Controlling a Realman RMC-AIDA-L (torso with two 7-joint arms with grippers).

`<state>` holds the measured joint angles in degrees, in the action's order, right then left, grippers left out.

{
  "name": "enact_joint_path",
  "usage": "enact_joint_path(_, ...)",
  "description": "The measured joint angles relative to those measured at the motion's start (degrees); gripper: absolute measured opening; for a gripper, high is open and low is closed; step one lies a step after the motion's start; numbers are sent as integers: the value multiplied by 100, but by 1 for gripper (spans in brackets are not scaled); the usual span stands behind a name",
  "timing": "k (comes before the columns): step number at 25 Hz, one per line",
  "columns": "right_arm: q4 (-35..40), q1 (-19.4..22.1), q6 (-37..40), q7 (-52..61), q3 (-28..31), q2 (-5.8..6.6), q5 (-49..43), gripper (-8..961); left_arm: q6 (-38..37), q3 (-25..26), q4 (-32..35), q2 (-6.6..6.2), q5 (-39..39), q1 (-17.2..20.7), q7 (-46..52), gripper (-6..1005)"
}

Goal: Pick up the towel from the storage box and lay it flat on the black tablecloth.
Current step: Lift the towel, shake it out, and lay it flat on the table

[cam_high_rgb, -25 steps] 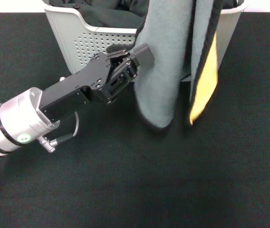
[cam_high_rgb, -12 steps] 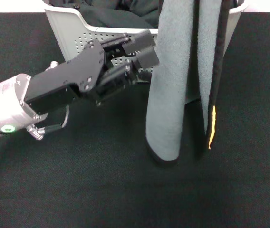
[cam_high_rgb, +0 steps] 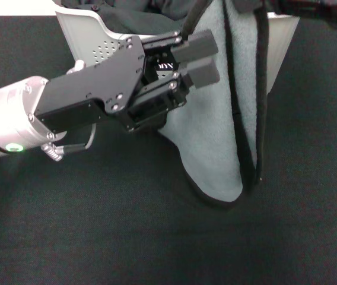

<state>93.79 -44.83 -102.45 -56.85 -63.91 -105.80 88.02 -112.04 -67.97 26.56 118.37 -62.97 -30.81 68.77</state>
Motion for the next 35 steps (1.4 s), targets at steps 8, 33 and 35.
enact_joint_path(8,520,48,-10,80,-177,-15,-147,4,25,424,-14,51,-11,26,-3,369)
enact_joint_path(33,1097,95,-11,242,-23,-78,-185,4,491,488,38,60,11,134,-36,369)
enact_joint_path(35,1119,101,-7,241,1,-115,-205,4,509,466,23,63,-10,119,-38,369)
